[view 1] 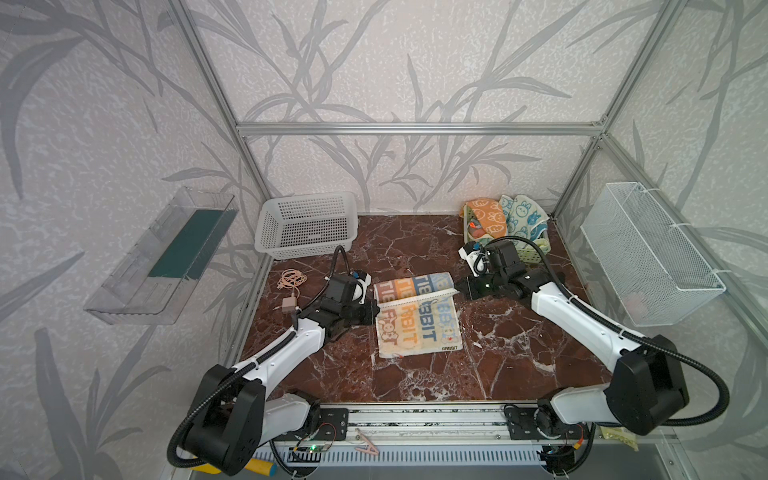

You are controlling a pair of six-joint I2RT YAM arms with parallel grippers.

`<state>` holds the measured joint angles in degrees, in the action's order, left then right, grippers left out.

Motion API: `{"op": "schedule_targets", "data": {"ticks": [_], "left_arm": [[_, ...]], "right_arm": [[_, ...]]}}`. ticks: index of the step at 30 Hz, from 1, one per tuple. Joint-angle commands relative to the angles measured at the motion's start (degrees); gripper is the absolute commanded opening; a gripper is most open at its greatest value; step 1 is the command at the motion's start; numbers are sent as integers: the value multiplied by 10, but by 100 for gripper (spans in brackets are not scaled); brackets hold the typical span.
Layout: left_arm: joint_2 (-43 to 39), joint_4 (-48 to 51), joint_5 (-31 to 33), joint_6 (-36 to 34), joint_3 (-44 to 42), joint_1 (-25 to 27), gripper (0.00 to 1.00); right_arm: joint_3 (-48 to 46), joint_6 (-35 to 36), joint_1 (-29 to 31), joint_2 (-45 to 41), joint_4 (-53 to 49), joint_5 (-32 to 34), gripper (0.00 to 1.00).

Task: Fold and stack the towels
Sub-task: 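Lower the folded edge onto the near half with both grippers, smoothing it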

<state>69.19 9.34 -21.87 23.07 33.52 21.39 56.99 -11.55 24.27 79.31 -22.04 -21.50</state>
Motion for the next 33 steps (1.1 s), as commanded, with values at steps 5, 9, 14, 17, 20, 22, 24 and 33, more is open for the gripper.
{"op": "schedule_targets", "data": {"ticks": [5, 9, 14, 17, 20, 22, 24, 33], "left_arm": [[-27, 4, 27, 31, -71, 12, 0], [-41, 14, 28, 33, -78, 14, 0], [-71, 26, 29, 38, -76, 17, 0], [-96, 41, 28, 43, -68, 20, 0], [-122, 58, 29, 48, -64, 24, 0], [-134, 64, 30, 53, -69, 28, 0], [-145, 62, 32, 62, -81, 33, 0], [-154, 19, 32, 110, -149, 61, 0]], "right_arm": [[-105, -21, 0, 10, 26, -23, 0], [-124, -27, 1, 19, 44, -29, 0], [-114, -23, 3, 14, 27, -29, 0], [-105, -21, 3, -2, 10, -29, 0], [-99, -18, 5, -20, -12, -26, 0], [-102, -18, 5, -32, -22, -25, 0], [-112, -21, 9, -42, -26, -24, 0], [-181, -46, 15, -15, 11, -52, 0]]}}
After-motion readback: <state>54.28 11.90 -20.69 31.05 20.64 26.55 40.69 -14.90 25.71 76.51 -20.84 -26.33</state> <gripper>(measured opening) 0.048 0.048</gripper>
